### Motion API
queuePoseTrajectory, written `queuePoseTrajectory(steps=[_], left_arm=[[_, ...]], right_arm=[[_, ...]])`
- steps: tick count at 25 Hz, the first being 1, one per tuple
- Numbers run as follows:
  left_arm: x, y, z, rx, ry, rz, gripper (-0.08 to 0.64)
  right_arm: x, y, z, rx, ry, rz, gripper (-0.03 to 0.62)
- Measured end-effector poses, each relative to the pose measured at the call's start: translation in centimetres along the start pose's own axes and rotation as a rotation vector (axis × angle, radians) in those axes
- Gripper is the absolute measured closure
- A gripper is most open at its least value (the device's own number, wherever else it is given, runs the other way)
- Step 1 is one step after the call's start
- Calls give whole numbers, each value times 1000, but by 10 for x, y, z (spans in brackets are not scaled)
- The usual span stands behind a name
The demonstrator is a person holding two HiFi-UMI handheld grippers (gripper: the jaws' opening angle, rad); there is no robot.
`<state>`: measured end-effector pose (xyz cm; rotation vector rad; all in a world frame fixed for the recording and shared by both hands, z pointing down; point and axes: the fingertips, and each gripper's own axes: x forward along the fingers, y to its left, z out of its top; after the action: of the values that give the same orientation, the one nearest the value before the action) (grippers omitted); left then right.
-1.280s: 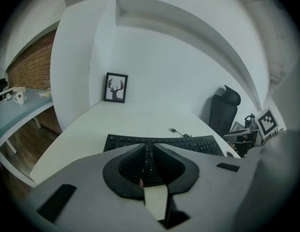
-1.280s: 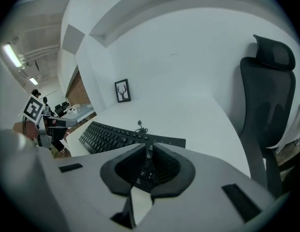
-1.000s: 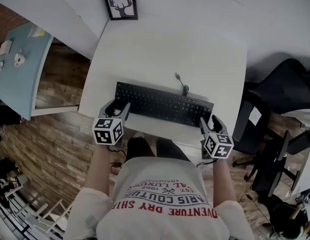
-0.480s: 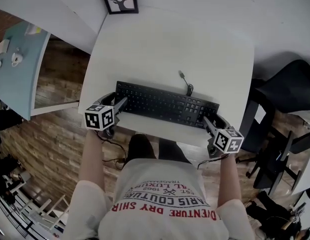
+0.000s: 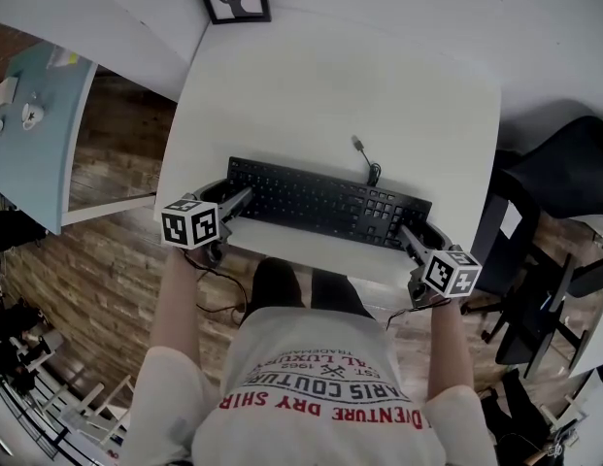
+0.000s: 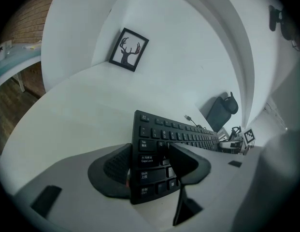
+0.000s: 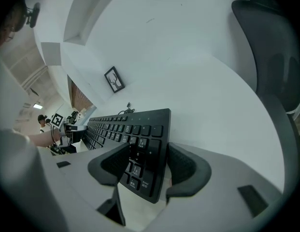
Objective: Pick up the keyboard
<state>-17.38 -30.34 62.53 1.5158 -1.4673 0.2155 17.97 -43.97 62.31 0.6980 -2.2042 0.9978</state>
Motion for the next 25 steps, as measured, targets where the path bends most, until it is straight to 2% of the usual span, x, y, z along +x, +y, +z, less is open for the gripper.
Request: queuePoseTrajectory(steps=[8,15,23,25], left_arm=[[-1,-1,1,2,-10,6,305],[-19,-8,14,36,-47,10,305],[-49,-31,57,97,-128,-10,305],[-42,-25,50,112,-148,-7,305]], right_arm=[[-6,5,4,-20,-34,-15,341],[-19,19,10,-34,-79,-18,341],[-49,42,47,-81,-173,-22,341],[-40,36,39,-93,-198,-18,341]])
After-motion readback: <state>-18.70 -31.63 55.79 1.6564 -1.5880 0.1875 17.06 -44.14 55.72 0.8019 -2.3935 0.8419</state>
